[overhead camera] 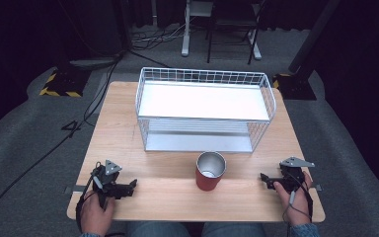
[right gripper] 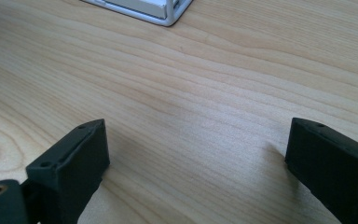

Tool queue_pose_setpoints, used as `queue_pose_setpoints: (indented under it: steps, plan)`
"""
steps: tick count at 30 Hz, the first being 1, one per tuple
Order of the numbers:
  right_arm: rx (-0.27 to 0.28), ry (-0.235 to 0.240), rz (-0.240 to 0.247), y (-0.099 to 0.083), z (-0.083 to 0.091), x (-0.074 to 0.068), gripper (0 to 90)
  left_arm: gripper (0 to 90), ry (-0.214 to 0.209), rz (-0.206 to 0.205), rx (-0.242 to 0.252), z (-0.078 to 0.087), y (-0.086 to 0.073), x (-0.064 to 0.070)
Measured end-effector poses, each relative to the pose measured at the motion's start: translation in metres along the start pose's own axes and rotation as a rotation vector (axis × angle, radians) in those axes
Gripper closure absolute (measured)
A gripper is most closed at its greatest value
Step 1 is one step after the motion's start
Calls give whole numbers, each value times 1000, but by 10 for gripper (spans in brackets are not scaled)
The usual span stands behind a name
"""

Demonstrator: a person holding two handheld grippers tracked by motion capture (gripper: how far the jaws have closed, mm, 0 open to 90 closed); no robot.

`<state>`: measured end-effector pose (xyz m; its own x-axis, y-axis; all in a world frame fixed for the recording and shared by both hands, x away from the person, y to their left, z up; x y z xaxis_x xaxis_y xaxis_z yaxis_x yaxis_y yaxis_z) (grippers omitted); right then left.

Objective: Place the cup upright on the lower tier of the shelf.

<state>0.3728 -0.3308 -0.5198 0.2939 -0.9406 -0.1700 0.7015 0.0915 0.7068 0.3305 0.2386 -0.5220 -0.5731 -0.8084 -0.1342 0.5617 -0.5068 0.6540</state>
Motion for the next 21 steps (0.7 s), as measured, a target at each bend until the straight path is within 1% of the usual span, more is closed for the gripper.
queue_pose_setpoints:
  steps: [4, 11, 12, 13, 14, 17, 18, 19, 21]
  plan:
    - [-1, 14, 13, -1, 1, -1, 80, 0, 0, 1, 0, 0, 0, 0]
    - [1, 25, 14, -2, 3, -1, 110, 1, -4, -7, 3, -1, 1, -1]
    - [8, 22, 13, -2, 3, 0, 132, 0, -8, -9, 7, -2, 1, -2]
    - [8, 22, 13, -2, 3, 0, 132, 0, -8, -9, 7, -2, 1, -2]
    - [17, 29, 21, -2, 4, -1, 186, 0, -15, -17, 4, -2, 2, -3]
    - [29, 34, 34, -4, 6, -3, 165, 0, -18, -23, 7, -3, 2, -5]
    - [40, 34, 39, -4, 7, -4, 163, 0, -29, -32, 8, -3, 2, -6]
    - [61, 45, 45, -6, 12, -7, 164, 1, -34, -37, 10, -3, 2, -8]
    - [63, 54, 50, -8, 17, -9, 164, 0, -37, -43, 9, -4, 3, -9]
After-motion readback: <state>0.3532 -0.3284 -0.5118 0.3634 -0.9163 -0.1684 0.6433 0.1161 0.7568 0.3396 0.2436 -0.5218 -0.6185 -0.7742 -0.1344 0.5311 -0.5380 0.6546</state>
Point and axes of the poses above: each handheld gripper's, and its own axes: z roughly backward along the jaws, y roughly out of its top, x roughly to its right, the point moved 2 cm from there along -z, roughly forward along the jaws, and after that the axes turned 14 degrees about -z, right-handed, at the moved point
